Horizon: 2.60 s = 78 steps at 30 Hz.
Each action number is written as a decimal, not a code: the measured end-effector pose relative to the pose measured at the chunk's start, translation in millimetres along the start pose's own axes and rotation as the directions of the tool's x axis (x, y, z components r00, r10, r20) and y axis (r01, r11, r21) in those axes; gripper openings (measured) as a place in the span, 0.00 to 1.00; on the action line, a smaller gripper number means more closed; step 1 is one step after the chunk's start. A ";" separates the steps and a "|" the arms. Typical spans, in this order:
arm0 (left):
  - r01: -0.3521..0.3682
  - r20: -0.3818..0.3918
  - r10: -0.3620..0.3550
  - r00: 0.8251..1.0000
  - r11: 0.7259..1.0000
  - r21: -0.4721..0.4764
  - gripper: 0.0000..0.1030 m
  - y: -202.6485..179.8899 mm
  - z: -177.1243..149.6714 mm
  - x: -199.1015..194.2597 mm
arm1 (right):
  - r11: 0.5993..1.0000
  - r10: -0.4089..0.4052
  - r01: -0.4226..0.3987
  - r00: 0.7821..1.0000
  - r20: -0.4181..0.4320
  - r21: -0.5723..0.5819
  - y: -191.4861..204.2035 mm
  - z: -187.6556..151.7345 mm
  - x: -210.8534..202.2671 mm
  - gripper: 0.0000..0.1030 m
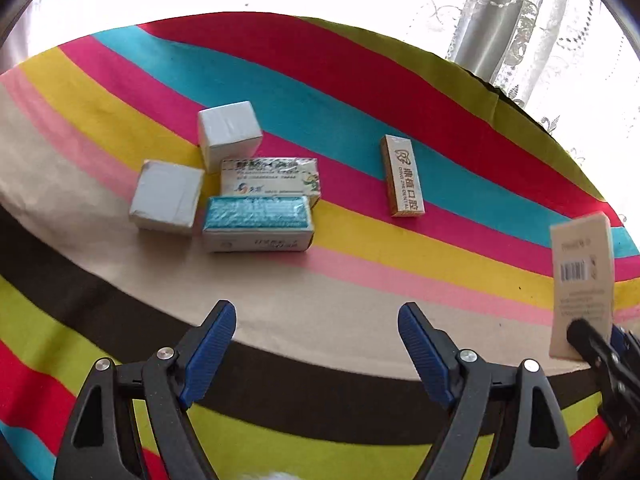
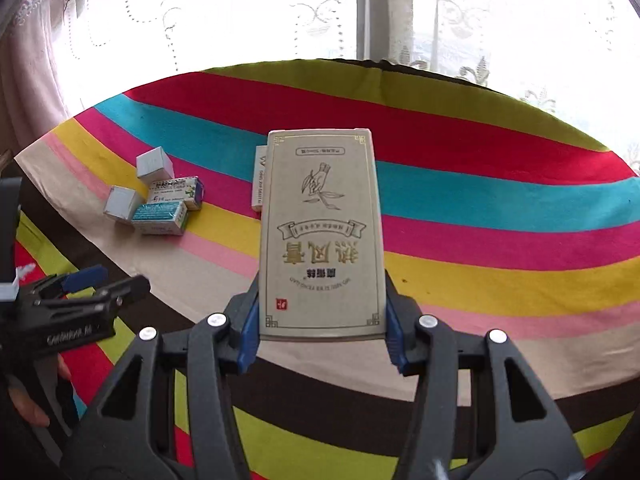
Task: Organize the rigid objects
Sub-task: 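Grasp the white DING ZHI DENTAL box with the left gripper, then carry the dental box in left while right carries the beige box to the bin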
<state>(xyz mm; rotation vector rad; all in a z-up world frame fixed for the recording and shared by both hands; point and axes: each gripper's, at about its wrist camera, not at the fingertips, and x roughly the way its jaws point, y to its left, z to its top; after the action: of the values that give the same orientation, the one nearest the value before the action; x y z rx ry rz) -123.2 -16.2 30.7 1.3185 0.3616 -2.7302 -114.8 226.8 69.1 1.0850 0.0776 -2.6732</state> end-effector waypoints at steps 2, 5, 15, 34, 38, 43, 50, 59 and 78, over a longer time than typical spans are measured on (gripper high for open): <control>-0.011 0.013 0.010 1.000 0.999 0.031 0.82 -25.1 22.9 24.0 | 0.999 0.004 -0.003 1.000 -0.017 0.051 -20.5 -18.0 -18.7 0.53; -0.062 0.018 0.061 0.998 0.997 0.054 0.82 -55.6 53.5 60.8 | 0.997 0.011 -0.009 1.000 -0.026 0.081 -33.5 -35.5 -41.6 0.53; 0.061 -0.092 -0.048 0.995 0.986 0.152 0.30 -91.2 41.6 67.0 | 0.988 0.065 -0.065 0.998 0.004 0.136 -33.3 -65.1 -78.7 0.54; 0.256 -0.180 -0.207 0.962 0.915 0.311 0.30 -42.6 -156.3 -118.7 | 0.997 0.011 -0.001 0.992 -0.123 0.075 23.9 -134.3 -126.6 0.53; 0.269 -0.168 -0.225 0.960 0.909 0.319 0.30 -31.0 -163.2 -131.8 | 0.998 0.004 0.005 0.992 -0.123 0.068 31.0 -141.6 -140.2 0.53; 0.271 -0.151 -0.232 0.961 0.898 0.347 0.30 -28.3 -172.6 -153.8 | 0.998 -0.005 0.012 0.994 -0.110 0.060 35.2 -148.3 -159.1 0.53; 0.278 -0.137 -0.244 0.960 0.885 0.374 0.30 -31.3 -186.8 -173.9 | 0.999 -0.018 0.022 0.996 -0.090 0.043 36.4 -152.9 -180.1 0.53; 0.290 -0.124 -0.262 0.957 0.863 0.414 0.30 -44.0 -195.4 -191.3 | 0.998 -0.028 0.031 0.997 -0.068 0.046 28.0 -160.9 -204.0 0.53; 0.348 -0.161 -0.318 0.934 0.715 0.606 0.30 -136.2 -243.6 -235.8 | 0.984 -0.125 0.136 0.988 -0.093 0.114 -38.3 -210.4 -267.2 0.53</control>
<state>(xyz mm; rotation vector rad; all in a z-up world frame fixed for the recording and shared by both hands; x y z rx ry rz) 184.5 170.9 92.4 1.5760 -0.4124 -3.2990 202.5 351.4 100.7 1.2726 0.0032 -2.7779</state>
